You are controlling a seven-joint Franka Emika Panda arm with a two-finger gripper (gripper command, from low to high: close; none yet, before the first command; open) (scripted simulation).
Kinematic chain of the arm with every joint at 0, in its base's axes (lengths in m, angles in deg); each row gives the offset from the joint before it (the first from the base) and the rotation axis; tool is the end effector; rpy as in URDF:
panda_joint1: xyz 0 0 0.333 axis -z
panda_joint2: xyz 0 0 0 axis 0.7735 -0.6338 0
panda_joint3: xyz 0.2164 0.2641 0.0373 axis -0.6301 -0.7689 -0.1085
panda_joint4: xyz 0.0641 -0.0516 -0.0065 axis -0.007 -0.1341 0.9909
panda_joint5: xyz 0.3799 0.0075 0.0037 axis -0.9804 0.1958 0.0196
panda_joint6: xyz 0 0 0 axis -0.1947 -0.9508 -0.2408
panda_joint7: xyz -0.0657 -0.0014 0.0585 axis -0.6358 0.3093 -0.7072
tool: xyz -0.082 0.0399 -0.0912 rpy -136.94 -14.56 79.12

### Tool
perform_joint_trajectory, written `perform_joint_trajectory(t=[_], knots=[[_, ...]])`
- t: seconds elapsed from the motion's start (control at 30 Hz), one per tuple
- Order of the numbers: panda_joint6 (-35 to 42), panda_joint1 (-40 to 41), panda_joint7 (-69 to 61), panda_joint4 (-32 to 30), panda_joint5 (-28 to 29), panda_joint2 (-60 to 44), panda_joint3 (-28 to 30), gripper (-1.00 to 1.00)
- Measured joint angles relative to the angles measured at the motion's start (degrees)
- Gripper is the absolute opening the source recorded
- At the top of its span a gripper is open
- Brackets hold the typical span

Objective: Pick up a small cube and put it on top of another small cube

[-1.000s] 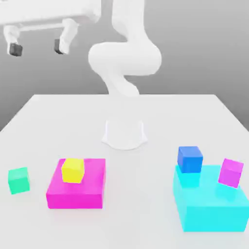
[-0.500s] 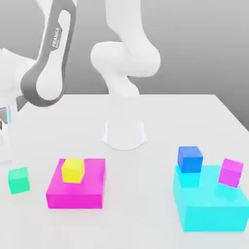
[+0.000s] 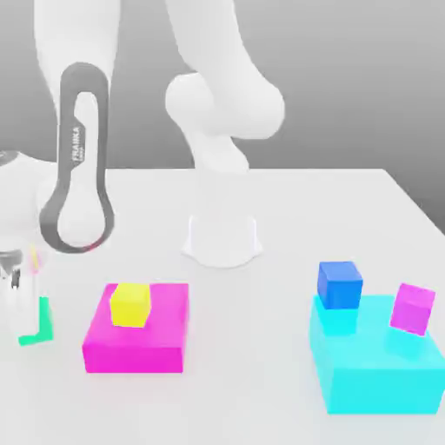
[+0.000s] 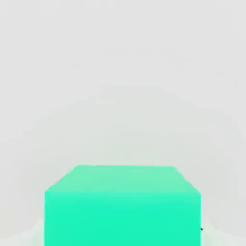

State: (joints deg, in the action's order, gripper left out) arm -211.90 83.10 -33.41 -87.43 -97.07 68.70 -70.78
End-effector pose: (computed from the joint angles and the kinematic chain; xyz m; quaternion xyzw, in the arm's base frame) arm 0.2813 -0.3286 0.1810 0.5363 -0.8440 0.0008 0.0008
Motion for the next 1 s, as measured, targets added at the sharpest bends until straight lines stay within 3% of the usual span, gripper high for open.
perform_joint_trajectory(t=[0.13, 0.67, 1.0], knots=[[5.6, -2.4, 5.2, -1.0, 6.0, 7.1, 0.5, -1.00], [20.6, -36.1, 16.8, 3.5, 6.5, 19.3, -18.4, -1.00], [28.4, -50.7, 25.6, 6.1, 8.9, 23.8, -33.1, -1.00]])
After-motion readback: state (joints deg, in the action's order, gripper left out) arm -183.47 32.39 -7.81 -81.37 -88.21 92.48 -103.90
